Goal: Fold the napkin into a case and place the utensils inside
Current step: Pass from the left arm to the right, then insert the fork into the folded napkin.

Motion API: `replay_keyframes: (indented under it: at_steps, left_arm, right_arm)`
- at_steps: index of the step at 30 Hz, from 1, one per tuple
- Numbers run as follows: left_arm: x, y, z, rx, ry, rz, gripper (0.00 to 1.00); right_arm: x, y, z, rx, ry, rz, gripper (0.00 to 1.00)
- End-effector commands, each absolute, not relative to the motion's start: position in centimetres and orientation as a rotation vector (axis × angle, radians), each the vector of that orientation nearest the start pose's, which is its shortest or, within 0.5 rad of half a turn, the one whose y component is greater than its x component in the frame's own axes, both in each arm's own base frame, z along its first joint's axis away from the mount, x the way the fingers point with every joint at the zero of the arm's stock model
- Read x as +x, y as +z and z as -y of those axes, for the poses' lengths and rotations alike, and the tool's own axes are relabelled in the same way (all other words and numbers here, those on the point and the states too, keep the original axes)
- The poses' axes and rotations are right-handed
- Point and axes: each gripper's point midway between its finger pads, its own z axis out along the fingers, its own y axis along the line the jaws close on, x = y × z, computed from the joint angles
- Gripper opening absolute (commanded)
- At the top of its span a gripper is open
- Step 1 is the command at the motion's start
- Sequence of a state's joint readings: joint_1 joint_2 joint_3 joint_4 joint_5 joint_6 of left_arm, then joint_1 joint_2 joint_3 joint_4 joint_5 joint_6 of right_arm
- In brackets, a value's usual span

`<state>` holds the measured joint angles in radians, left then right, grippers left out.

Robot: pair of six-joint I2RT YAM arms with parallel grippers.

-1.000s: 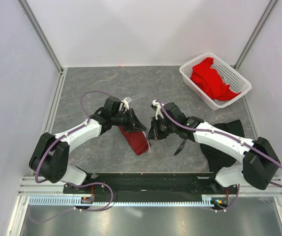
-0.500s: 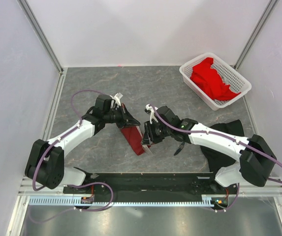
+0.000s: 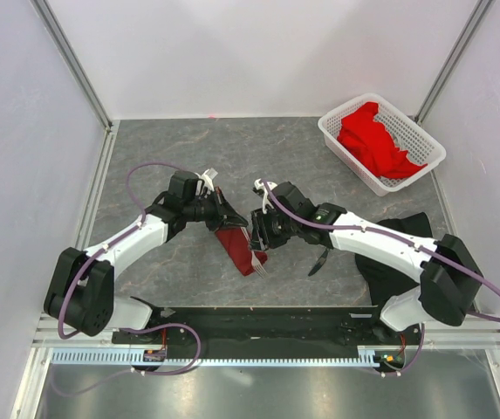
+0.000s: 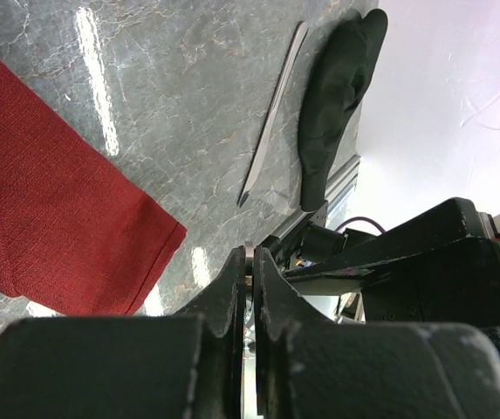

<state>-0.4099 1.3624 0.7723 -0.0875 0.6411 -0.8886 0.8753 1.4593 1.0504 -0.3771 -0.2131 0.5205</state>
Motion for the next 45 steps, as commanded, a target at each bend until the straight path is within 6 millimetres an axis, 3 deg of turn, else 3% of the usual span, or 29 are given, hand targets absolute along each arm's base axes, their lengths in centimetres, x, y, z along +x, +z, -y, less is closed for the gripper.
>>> replay_keyframes:
  at_steps: [1,10,12,14,15,19,22,26,27,30,32,33,39,45]
  left_arm:
    - [25.5,16.3,25.8,-0.135,-1.424,-2.410,0.02]
    - [25.8,16.4,25.9,-0.151,-1.451,-2.401,0.02]
    - [25.7,16.4,25.9,-0.163,-1.469,-2.396,0.02]
    - [25.8,16.9,26.0,-0.147,-1.502,-2.367,0.02]
    - [25.8,17.0,25.9,-0.141,-1.502,-2.360,0.02]
    - [26.9,15.0,23.0,-0.210,-1.294,-2.394,0.47]
    - [28.2,14.6,20.6,-0.304,-1.234,-2.368,0.50]
    - [29.9,13.6,18.8,-0.417,-1.171,-2.372,0.48]
    - [30.3,12.6,18.4,-0.457,-1.148,-2.400,0.45]
    - [31.9,10.6,17.4,-0.515,-1.101,-2.433,0.22]
    - [32.9,10.1,17.3,-0.523,-1.084,-2.414,0.17]
    - [33.2,9.5,17.1,-0.551,-1.067,-2.420,0.14]
    - [34.5,8.4,16.2,-0.588,-0.981,-2.385,0.12]
    - [35.6,7.5,16.7,-0.619,-1.007,-2.394,0.12]
  right_arm:
    - [20.5,13.9,-33.6,-0.587,0.857,-2.460,0.42]
    - [20.1,13.7,-34.4,-0.590,0.906,-2.453,0.27]
    - [20.0,13.7,-34.6,-0.596,0.915,-2.452,0.19]
    - [20.0,13.7,-34.7,-0.597,0.922,-2.452,0.00]
    - [20.0,13.6,-34.7,-0.594,0.920,-2.454,0.00]
    - [20.3,13.5,-34.2,-0.587,0.856,-2.498,0.00]
    - [20.6,12.7,-33.8,-0.598,0.788,-2.540,0.00]
    - [21.0,10.7,-33.9,-0.635,0.705,-2.612,0.00]
    - [21.1,10.5,-33.9,-0.646,0.685,-2.628,0.00]
    - [22.2,10.8,-34.0,-0.672,0.580,-2.674,0.00]
    - [22.5,9.8,-34.0,-0.699,0.520,-2.713,0.00]
    - [22.8,10.5,-34.1,-0.724,0.494,-2.721,0.00]
    - [23.2,9.3,-33.6,-0.793,0.363,-2.813,0.00]
    - [23.3,8.0,-33.5,-0.844,0.310,-2.855,0.00]
